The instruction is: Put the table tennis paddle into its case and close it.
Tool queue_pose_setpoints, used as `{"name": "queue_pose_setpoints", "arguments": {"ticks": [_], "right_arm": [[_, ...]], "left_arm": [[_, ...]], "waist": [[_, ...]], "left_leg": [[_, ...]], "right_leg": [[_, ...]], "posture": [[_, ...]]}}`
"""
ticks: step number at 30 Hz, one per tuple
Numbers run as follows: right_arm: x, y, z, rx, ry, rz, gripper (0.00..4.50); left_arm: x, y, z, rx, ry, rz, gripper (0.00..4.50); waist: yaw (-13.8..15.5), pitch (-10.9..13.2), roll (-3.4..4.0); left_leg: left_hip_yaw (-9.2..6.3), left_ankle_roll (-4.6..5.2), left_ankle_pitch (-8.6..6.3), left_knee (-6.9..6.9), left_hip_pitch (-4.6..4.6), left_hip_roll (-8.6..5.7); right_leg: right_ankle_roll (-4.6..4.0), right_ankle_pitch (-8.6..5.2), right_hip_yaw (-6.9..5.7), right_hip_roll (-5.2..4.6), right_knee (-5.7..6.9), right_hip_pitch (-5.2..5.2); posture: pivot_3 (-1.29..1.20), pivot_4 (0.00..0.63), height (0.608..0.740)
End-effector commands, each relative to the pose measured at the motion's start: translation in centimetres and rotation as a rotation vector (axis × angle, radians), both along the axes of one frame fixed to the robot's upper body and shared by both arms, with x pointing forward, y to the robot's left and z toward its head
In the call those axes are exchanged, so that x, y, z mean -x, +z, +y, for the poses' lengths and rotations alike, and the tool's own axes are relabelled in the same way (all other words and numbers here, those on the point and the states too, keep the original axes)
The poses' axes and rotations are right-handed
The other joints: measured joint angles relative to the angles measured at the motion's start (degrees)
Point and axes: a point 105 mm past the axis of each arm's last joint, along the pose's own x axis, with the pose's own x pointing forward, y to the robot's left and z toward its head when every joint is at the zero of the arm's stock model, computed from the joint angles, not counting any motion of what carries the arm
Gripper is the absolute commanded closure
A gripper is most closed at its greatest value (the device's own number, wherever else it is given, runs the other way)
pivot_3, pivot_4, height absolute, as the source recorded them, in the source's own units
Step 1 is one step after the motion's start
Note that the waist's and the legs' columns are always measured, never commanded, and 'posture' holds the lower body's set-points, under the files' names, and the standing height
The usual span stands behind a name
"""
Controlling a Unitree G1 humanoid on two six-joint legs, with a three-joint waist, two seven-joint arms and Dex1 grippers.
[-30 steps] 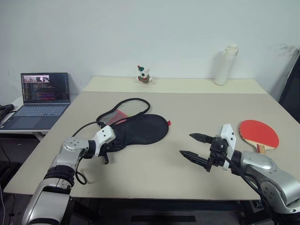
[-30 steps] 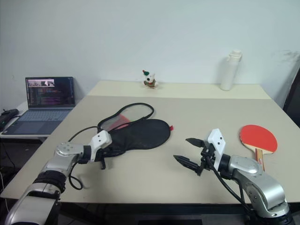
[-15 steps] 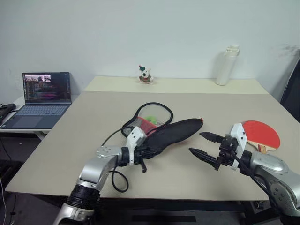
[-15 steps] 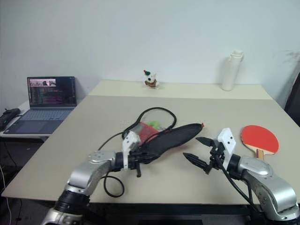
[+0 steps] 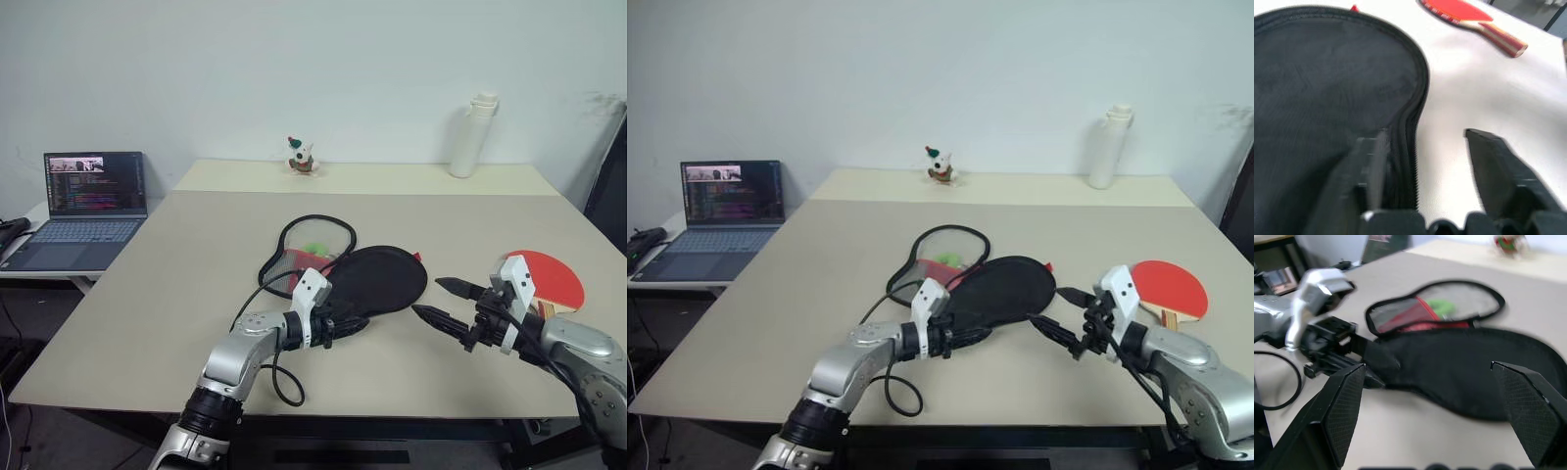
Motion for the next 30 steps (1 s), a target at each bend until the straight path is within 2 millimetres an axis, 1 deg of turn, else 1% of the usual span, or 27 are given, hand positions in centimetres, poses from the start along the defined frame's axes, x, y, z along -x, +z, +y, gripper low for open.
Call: {"name": "queue_pose_setpoints", "arguments": {"ticks": [1,3,6,8,10,13,17,20,22,26,30], "right_arm": [[0.2,0.6,0.6,-0.026,-0.002,0.018,0.00],[0.2,0.4,1.4,-0.048,0.005,0.042,0.00],[0.0,-0.5,2.8,-0.078,-0.008,0.102,0.00],[-0.5,-2.2,4.1,-0.074,-0.018,0.188,0.00],[-1.1,-3.0,5.0,-0.068,-0.028,0.230,0.00],[-1.7,-3.6,6.0,-0.072,-0.037,0.271,0.00],[-2.6,-4.6,7.3,-0.067,-0.052,0.317,0.00],[-3.1,-5.3,8.2,-0.053,-0.062,0.341,0.00],[-3.1,-5.6,8.7,-0.043,-0.057,0.362,0.00],[-2.4,-5.2,8.9,-0.053,-0.021,0.381,0.00],[-2.4,-5.2,9.4,-0.076,-0.022,0.383,0.00]], "left_arm": [[1.2,3.0,1.5,0.076,-0.079,-0.080,0.99],[1.3,3.6,3.2,0.074,-0.075,-0.098,0.99],[0.5,4.0,6.2,0.033,-0.022,-0.118,0.99],[-0.2,4.2,9.6,-0.040,0.034,-0.141,0.99],[-0.5,4.5,11.8,-0.082,0.063,-0.154,0.99],[-0.6,4.8,12.9,-0.097,0.062,-0.158,0.99],[-0.8,5.0,13.7,-0.106,0.066,-0.156,0.99],[-0.9,5.0,13.7,-0.109,0.070,-0.162,0.99],[-0.9,5.1,13.4,-0.106,0.067,-0.166,0.99],[-0.9,5.2,13.0,-0.105,0.059,-0.168,0.99],[-0.9,5.2,12.7,-0.104,0.055,-0.170,0.99]], "waist": [[-0.1,0.0,0.00],[-0.2,0.0,0.01],[-0.2,0.0,0.01],[-0.2,0.0,0.02],[-0.3,0.0,0.02],[-0.1,0.0,0.01],[0.1,0.0,0.00],[0.0,0.0,0.00],[-0.1,0.0,0.01],[-0.1,0.0,0.00],[-0.1,0.0,0.00]], "left_leg": [[0.00,0.00,0.00,-0.02,0.00,0.01],[0.00,0.00,0.00,-0.04,0.01,0.10],[-0.08,0.00,0.00,-0.03,0.03,0.23],[-0.08,0.00,0.00,-0.02,0.04,0.25],[0.00,0.00,0.00,-0.02,0.06,0.33],[0.04,-0.01,0.00,-0.04,0.00,0.35],[0.04,-0.01,-0.01,-0.03,-0.06,0.29],[0.06,-0.01,-0.01,-0.04,-0.05,0.30],[0.06,-0.01,-0.01,-0.05,-0.05,0.35],[0.07,-0.01,-0.01,-0.08,-0.05,0.44],[0.09,-0.01,-0.01,-0.08,-0.05,0.47]], "right_leg": [[-0.02,0.01,0.00,0.00,0.00,-0.01],[-0.08,0.01,0.00,0.00,0.00,-0.02],[-0.08,-0.03,-0.03,0.09,0.03,-0.03],[-0.10,-0.02,-0.04,0.28,0.03,-0.03],[-0.17,0.01,-0.02,0.35,0.01,-0.04],[-0.19,0.02,-0.02,0.36,-0.05,-0.09],[-0.25,0.08,-0.03,0.29,-0.10,-0.09],[-0.25,0.08,-0.01,0.28,-0.09,-0.12],[-0.25,0.08,-0.01,0.32,-0.05,-0.15],[-0.25,0.08,-0.02,0.40,-0.04,-0.18],[-0.25,0.08,-0.01,0.42,-0.04,-0.19]], "posture": [[0.00,0.150,0.740],[0.00,0.150,0.740],[0.00,0.150,0.740],[0.00,0.150,0.740],[0.00,0.150,0.740],[0.00,0.150,0.740],[0.00,0.150,0.740],[0.00,0.150,0.740],[0.00,0.150,0.740],[0.00,0.150,0.740],[0.00,0.150,0.740]]}}
